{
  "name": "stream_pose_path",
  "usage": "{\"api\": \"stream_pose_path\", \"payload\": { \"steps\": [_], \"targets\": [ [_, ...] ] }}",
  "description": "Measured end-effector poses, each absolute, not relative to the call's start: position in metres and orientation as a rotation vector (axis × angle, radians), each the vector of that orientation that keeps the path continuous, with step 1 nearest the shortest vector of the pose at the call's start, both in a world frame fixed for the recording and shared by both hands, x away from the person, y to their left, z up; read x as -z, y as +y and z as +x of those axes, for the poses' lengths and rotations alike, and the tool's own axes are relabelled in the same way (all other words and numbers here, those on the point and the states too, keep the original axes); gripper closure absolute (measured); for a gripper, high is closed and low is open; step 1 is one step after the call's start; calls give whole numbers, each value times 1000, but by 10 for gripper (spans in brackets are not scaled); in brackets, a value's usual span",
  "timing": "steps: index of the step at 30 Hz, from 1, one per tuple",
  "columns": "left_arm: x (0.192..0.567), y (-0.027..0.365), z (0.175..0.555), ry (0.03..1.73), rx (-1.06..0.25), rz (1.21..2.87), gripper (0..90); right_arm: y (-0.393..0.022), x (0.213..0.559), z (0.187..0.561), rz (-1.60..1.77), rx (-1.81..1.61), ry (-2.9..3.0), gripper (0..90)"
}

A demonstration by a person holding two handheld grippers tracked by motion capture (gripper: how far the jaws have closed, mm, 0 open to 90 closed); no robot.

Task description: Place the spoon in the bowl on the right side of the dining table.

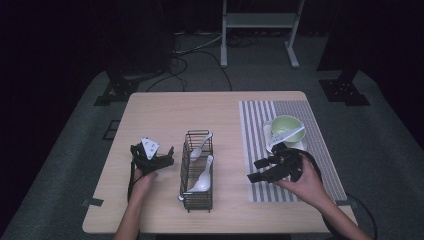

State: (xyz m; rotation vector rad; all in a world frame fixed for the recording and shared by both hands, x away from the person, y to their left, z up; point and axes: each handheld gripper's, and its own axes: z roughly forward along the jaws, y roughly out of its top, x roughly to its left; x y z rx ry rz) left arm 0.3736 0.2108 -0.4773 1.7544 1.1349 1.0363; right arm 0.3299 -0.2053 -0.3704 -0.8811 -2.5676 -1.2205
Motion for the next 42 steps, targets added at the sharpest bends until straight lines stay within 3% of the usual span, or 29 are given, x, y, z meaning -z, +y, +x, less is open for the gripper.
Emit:
{"api": "stream_pose_path", "payload": {
  "steps": [42],
  "targets": [
    [477, 210, 374, 1129, -1040, 1759, 11, -171, 352, 334, -785, 1155, -2620, 283]
  ]
}}
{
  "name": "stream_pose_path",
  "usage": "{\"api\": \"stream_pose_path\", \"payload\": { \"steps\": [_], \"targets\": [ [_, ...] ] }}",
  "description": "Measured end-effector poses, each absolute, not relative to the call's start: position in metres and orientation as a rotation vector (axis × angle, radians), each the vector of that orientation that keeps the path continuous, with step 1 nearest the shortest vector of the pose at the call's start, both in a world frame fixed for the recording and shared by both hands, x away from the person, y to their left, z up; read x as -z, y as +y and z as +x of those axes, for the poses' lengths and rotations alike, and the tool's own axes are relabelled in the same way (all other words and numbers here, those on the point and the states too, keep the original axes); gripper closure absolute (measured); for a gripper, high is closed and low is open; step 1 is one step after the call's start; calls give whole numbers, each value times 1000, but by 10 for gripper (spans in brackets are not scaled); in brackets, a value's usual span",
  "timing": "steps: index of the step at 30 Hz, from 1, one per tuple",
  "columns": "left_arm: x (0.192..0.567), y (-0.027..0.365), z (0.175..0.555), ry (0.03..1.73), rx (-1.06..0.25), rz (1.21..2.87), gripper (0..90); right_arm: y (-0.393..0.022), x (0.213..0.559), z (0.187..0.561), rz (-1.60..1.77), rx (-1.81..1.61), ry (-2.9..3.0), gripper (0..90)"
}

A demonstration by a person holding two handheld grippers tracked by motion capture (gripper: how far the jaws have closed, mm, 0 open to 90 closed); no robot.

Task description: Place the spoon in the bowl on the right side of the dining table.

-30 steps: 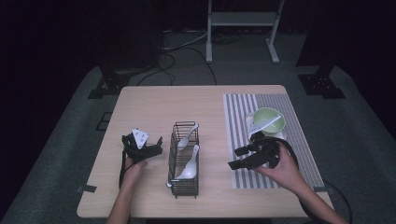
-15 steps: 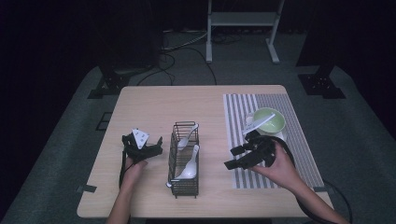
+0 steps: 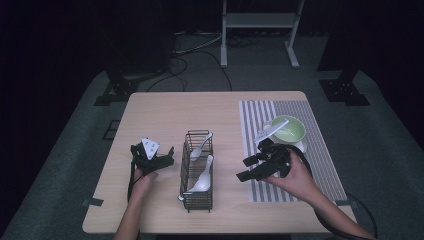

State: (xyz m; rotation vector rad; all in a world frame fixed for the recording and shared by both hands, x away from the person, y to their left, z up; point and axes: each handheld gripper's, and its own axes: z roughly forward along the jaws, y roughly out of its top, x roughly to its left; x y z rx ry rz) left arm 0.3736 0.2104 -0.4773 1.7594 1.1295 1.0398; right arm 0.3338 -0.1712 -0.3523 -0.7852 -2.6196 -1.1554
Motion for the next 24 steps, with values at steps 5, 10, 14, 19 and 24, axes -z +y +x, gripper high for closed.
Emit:
{"api": "stream_pose_path", "payload": {
  "steps": [5, 10, 14, 19, 24],
  "targets": [
    [477, 210, 374, 1129, -1040, 1760, 11, -168, 350, 333, -778, 1148, -2627, 283],
    [477, 210, 374, 1129, -1040, 1760, 11, -165, 349, 334, -764, 1135, -2637, 283],
    [477, 210, 374, 1129, -1040, 1759, 11, -162, 347, 334, -758, 1128, -2642, 283],
    [477, 210, 374, 1128, -1041, 1759, 12, -158, 346, 334, -748, 1122, -2649, 283],
    [477, 210, 374, 1127, -1040, 1761, 11, -153, 346, 335, -743, 1109, -2652, 283]
  ]
}}
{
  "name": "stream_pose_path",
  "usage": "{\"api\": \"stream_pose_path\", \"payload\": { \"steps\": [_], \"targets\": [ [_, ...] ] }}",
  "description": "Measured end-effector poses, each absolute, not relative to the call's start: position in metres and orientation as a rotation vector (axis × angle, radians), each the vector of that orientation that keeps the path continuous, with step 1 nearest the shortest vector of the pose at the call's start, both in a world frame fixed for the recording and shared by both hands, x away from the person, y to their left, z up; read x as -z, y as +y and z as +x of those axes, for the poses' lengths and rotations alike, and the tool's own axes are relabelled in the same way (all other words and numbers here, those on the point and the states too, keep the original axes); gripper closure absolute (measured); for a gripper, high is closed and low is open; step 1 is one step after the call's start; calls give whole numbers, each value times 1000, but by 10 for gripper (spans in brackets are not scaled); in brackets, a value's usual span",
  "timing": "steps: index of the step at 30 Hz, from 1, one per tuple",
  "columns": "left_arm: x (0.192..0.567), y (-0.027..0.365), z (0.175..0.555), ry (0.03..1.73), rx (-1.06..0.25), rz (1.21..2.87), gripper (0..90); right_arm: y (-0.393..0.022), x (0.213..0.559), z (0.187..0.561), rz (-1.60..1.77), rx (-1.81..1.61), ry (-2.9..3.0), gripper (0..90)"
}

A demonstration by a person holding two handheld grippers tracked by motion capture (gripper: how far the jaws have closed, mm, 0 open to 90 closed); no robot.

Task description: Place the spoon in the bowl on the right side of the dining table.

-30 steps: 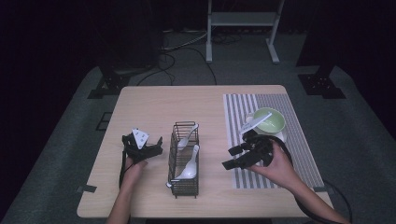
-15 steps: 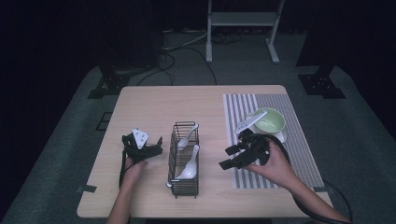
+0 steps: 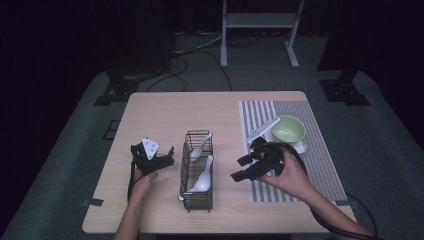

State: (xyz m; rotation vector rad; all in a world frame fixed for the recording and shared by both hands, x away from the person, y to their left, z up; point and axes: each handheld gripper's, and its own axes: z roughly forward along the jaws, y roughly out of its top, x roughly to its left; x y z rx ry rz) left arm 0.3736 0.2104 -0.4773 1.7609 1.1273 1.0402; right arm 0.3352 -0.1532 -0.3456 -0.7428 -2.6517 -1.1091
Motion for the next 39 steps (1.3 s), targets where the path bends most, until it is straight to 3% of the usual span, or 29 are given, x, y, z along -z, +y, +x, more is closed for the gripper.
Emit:
{"api": "stream_pose_path", "payload": {
  "steps": [39],
  "targets": [
    [477, 210, 374, 1125, -1039, 1765, 11, -114, 333, 344, -683, 1057, -2680, 283]
  ]
}}
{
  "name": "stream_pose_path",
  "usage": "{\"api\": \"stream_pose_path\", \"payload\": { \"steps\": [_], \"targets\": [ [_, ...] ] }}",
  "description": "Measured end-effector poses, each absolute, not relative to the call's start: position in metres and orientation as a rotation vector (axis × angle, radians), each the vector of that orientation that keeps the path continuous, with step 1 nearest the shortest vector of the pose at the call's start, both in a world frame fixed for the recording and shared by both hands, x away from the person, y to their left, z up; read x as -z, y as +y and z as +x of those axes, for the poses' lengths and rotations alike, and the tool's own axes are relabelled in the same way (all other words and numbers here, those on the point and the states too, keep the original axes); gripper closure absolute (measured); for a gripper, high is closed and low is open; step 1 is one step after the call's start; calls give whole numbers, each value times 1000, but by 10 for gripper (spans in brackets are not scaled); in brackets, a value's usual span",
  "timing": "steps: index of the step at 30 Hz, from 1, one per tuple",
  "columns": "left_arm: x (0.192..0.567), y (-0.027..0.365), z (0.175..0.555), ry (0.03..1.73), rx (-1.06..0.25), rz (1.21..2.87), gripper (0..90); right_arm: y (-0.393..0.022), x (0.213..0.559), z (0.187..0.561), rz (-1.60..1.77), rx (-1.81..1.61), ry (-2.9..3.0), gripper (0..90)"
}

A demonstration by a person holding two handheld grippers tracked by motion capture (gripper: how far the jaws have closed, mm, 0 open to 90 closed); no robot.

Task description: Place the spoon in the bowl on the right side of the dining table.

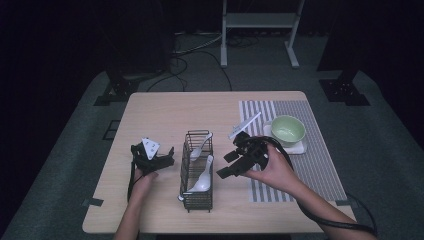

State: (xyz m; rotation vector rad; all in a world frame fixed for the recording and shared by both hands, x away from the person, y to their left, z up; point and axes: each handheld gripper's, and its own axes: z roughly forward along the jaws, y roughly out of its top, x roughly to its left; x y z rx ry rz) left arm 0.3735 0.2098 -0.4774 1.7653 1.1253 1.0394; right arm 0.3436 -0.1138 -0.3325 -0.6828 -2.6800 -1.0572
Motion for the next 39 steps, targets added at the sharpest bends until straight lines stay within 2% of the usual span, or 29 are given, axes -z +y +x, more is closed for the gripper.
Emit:
{"api": "stream_pose_path", "payload": {
  "steps": [26, 39],
  "targets": [
    [477, 210, 374, 1123, -1036, 1766, 11, -97, 321, 356, -691, 1055, -2705, 289],
    [477, 211, 374, 1126, -1030, 1766, 11, -82, 318, 359, -682, 1002, -2751, 346]
  ]
}}
